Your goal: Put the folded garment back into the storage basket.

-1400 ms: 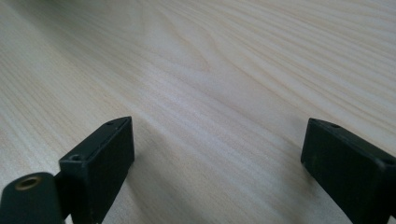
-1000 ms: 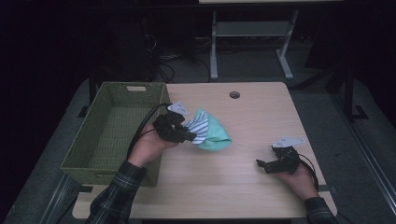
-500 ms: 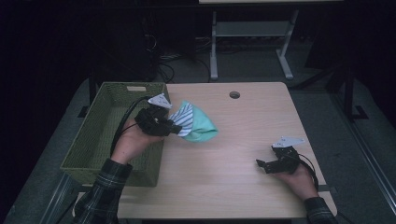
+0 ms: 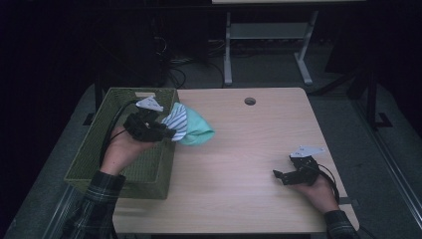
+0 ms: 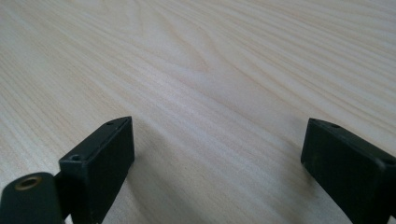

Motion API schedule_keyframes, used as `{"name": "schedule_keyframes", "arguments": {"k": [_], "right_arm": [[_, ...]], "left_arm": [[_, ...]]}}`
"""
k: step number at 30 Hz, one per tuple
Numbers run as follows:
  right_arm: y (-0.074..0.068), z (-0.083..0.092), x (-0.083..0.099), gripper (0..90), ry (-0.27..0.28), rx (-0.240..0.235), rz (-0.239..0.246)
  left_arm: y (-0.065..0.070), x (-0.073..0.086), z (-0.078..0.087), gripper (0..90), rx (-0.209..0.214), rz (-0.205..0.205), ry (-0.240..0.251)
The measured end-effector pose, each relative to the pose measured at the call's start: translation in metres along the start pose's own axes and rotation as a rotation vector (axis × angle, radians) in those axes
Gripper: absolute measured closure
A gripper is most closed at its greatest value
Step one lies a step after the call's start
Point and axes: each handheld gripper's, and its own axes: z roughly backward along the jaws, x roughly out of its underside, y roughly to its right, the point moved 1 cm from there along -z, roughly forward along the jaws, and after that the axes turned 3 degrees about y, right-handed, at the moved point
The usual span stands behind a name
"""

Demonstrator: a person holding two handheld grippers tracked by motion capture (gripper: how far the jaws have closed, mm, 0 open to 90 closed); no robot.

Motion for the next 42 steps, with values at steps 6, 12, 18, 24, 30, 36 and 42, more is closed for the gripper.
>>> {"name": "schedule_keyframes", "arguments": {"k": [6, 12, 18, 24, 30, 36, 42], "right_arm": [[0.0, 0.0, 0.0, 9.1, 0.0, 0.0, -0.001], [0.0, 0.0, 0.0, 9.2, 0.001, 0.002, -0.001], [0.0, 0.0, 0.0, 9.1, 0.002, 0.003, -0.003], [0.0, 0.0, 0.0, 9.1, 0.003, 0.004, -0.003], [0.0, 0.0, 0.0, 9.2, 0.002, 0.004, -0.002], [0.0, 0.0, 0.0, 9.1, 0.003, 0.004, -0.002], [0.0, 0.0, 0.0, 9.1, 0.002, 0.004, -0.002]], "left_arm": [[-0.013, 0.009, 0.012, 73.2, -0.048, 0.029, -0.002], [-0.025, 0.02, 0.024, 73.2, -0.1, 0.06, -0.003], [-0.037, 0.031, 0.035, 73.1, -0.149, 0.103, -0.003], [-0.048, 0.045, 0.042, 73.0, -0.198, 0.145, -0.007], [-0.063, 0.063, 0.044, 72.9, -0.253, 0.194, -0.027], [-0.074, 0.083, 0.037, 72.9, -0.284, 0.24, -0.048], [-0.083, 0.101, 0.024, 72.8, -0.292, 0.275, -0.075]]}}
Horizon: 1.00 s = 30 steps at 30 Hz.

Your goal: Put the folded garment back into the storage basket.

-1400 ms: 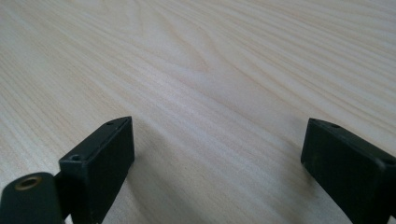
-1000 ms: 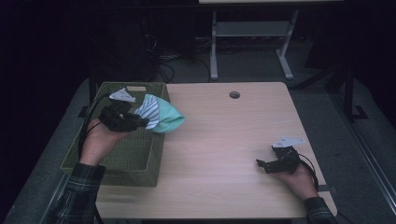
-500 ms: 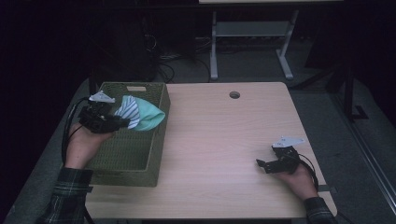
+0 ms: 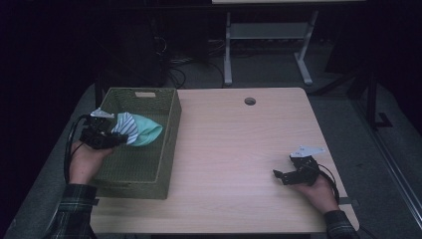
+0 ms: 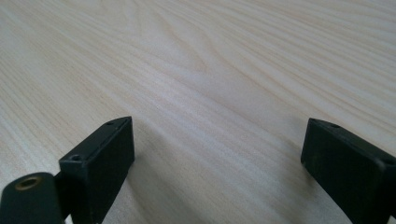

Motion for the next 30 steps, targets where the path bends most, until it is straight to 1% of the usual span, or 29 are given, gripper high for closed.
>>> {"name": "schedule_keyframes", "arguments": {"k": [1, 2, 4, 5, 6, 10, 11, 12, 14, 18, 19, 22, 24, 26, 28, 29, 30], "right_arm": [[0.0, 0.0, 0.0, 9.2, 0.0, 0.0, 0.0], [0.0, 0.0, 0.0, 9.2, 0.0, 0.0, 0.0], [0.0, 0.0, 0.0, 9.1, 0.0, 0.0, 0.0], [0.0, 0.0, 0.0, 9.1, 0.0, 0.0, 0.0], [0.0, 0.0, 0.0, 9.1, 0.0, 0.0, 0.0], [0.0, 0.0, 0.0, 9.2, 0.0, 0.0, 0.0], [0.0, 0.0, 0.0, 9.1, 0.0, 0.0, 0.0], [0.0, 0.0, 0.0, 9.1, 0.0, 0.0, 0.0], [0.0, 0.0, 0.0, 9.2, 0.0, 0.0, 0.0], [0.0, 0.0, 0.0, 9.2, 0.0, 0.0, 0.0], [0.0, 0.0, 0.0, 9.1, 0.0, 0.001, 0.0], [0.0, 0.0, 0.0, 9.2, 0.002, 0.004, 0.002], [0.001, 0.0, 0.0, 9.2, 0.002, 0.004, 0.002], [0.001, 0.0, 0.0, 9.2, 0.002, 0.004, 0.002], [0.001, 0.0, 0.0, 9.2, 0.002, 0.004, 0.002], [0.0, 0.0, 0.0, 9.2, 0.002, 0.004, 0.002], [0.001, 0.0, 0.0, 9.2, 0.002, 0.004, 0.002]], "left_arm": [[-0.002, 0.004, -0.007, 72.8, 0.001, 0.006, -0.01], [-0.002, 0.004, -0.007, 72.8, 0.001, 0.006, -0.01], [-0.003, 0.008, -0.014, 72.7, 0.003, 0.008, -0.019], [-0.004, 0.01, -0.021, 72.6, 0.006, 0.013, -0.029], [-0.004, 0.01, -0.021, 72.5, 0.006, 0.013, -0.029], [-0.004, 0.015, -0.033, 72.4, 0.014, 0.011, -0.044], [-0.004, 0.016, -0.039, 72.4, 0.02, 0.012, -0.052], [-0.004, 0.016, -0.039, 72.3, 0.02, 0.012, -0.052], [-0.004, 0.018, -0.044, 72.3, 0.026, 0.013, -0.059], [-0.004, 0.022, -0.053, 71.7, 0.036, 0.007, -0.082], [-0.003, 0.023, -0.056, 71.2, 0.042, 0.006, -0.095], [-0.003, 0.024, -0.058, 70.8, 0.046, 0.005, -0.102], [-0.003, 0.024, -0.059, 70.2, 0.06, 0.005, -0.101], [-0.003, 0.025, -0.059, 68.5, 0.058, 0.003, -0.104], [-0.003, 0.025, -0.06, 57.8, 0.059, 0.004, -0.097], [-0.003, 0.026, -0.06, 57.8, 0.058, 0.002, -0.098], [-0.004, 0.026, -0.061, 53.8, 0.062, -0.001, -0.103]]}}
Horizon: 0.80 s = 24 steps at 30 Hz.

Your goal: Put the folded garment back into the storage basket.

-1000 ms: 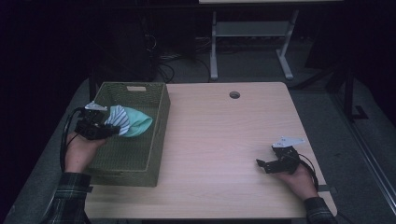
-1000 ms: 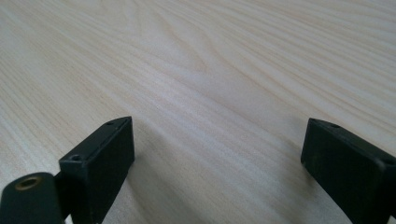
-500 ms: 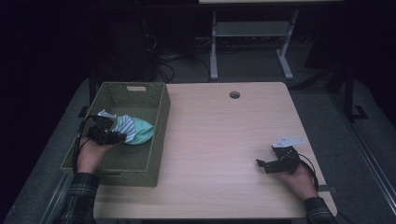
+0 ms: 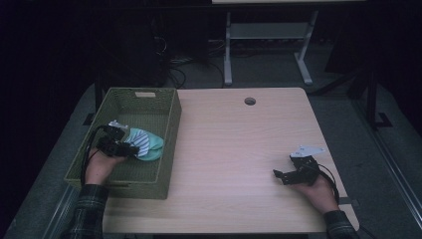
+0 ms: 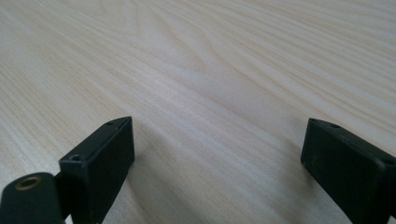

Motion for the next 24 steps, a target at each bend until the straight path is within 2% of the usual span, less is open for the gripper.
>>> {"name": "schedule_keyframes", "arguments": {"k": [1, 4, 5, 6, 7, 10, 16, 19, 24], "right_arm": [[0.0, 0.0, 0.0, 9.2, 0.0, 0.0, 0.0], [0.0, 0.0, 0.0, 9.2, 0.0, 0.0, 0.0], [0.0, 0.0, 0.0, 9.2, 0.0, 0.0, -0.003], [0.0, 0.0, 0.0, 9.2, 0.0, 0.0, -0.002], [0.0, 0.0, 0.0, 9.2, 0.0, 0.0, -0.003], [0.0, 0.0, 0.0, 9.2, -0.001, 0.002, -0.001], [0.0, 0.0, 0.0, 9.2, -0.001, 0.002, -0.002], [0.0, 0.0, 0.0, 9.2, -0.001, 0.002, -0.002], [0.0, 0.0, 0.0, 9.2, -0.001, 0.002, -0.002]], "left_arm": [[0.0, 0.0, -0.001, 47.5, -0.007, -0.005, -0.005], [0.001, 0.0, -0.001, 36.5, -0.011, -0.005, 0.001], [0.001, 0.0, -0.001, 36.5, -0.014, -0.007, 0.005], [0.001, 0.0, -0.001, 32.6, -0.02, -0.012, 0.007], [0.0, 0.0, 0.0, 25.4, -0.019, -0.017, 0.007], [0.001, 0.0, 0.001, 17.9, -0.016, -0.017, 0.008], [0.007, -0.003, 0.005, 14.3, -0.013, -0.023, 0.036], [0.011, -0.008, 0.014, 14.3, -0.006, -0.015, 0.075], [0.018, -0.015, 0.022, 14.3, 0.006, -0.022, 0.092]]}}
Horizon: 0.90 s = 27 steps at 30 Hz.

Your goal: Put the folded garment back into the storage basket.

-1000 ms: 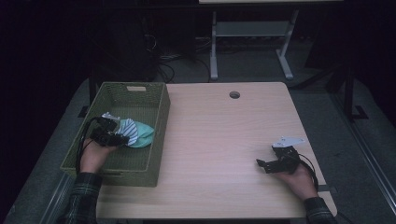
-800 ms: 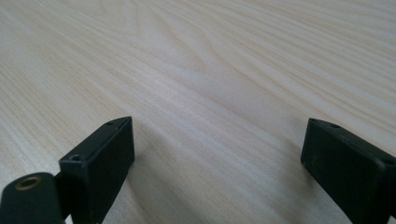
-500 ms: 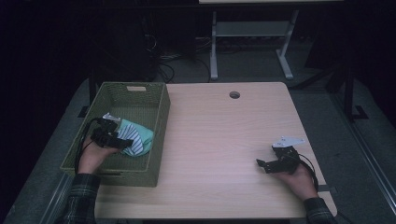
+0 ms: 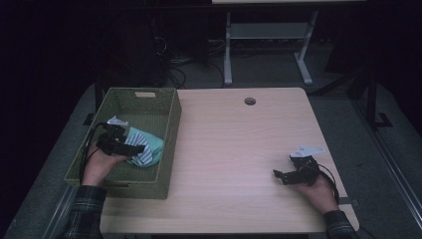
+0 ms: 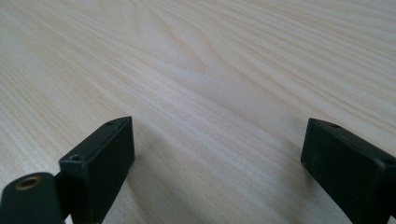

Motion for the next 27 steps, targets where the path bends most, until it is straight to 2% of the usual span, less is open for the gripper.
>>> {"name": "schedule_keyframes", "arguments": {"k": [6, 7, 8, 12, 13, 16, 18, 22, 23, 24, 25, 26, 27], "right_arm": [[0.0, 0.0, 0.0, 9.1, 0.0, 0.001, -0.002], [0.0, 0.0, 0.0, 9.1, 0.0, 0.001, -0.002], [0.0, 0.0, 0.0, 9.1, 0.0, 0.001, -0.002], [0.0, 0.0, 0.0, 9.0, 0.0, 0.001, -0.002], [0.0, 0.0, 0.0, 8.9, 0.0, 0.0, -0.001], [0.0, 0.0, 0.0, 8.9, 0.0, 0.001, -0.002], [0.0, 0.0, 0.0, 8.9, -0.001, 0.001, -0.002], [0.0, 0.0, 0.0, 8.9, -0.001, 0.001, -0.002], [0.0, 0.0, 0.0, 8.9, 0.0, 0.001, -0.002], [0.0, 0.0, 0.0, 8.9, 0.0, 0.001, -0.002], [0.0, 0.0, 0.0, 8.8, 0.0, 0.001, -0.001], [0.0, 0.0, 0.0, 8.8, 0.0, 0.001, -0.001], [0.0, 0.0, 0.0, 8.7, -0.001, 0.001, -0.002]], "left_arm": [[0.016, -0.016, 0.009, 14.4, 0.02, -0.022, 0.035], [0.023, -0.021, 0.013, 14.4, 0.034, -0.025, 0.053], [0.023, -0.021, 0.013, 14.4, 0.034, -0.025, 0.053], [0.036, -0.032, 0.018, 14.4, 0.066, -0.022, 0.096], [0.044, -0.036, 0.019, 14.4, 0.085, -0.019, 0.112], [0.05, -0.04, 0.018, 14.4, 0.096, -0.03, 0.115], [0.058, -0.045, 0.017, 14.4, 0.105, -0.028, 0.13], [0.073, -0.053, 0.016, 14.4, 0.127, -0.048, 0.155], [0.082, -0.057, 0.015, 14.4, 0.152, -0.058, 0.162], [0.082, -0.057, 0.015, 14.4, 0.152, -0.058, 0.162], [0.091, -0.06, 0.012, 14.4, 0.178, -0.063, 0.164], [0.091, -0.06, 0.012, 14.4, 0.178, -0.063, 0.164], [0.099, -0.062, 0.009, 14.4, 0.194, -0.069, 0.171]]}}
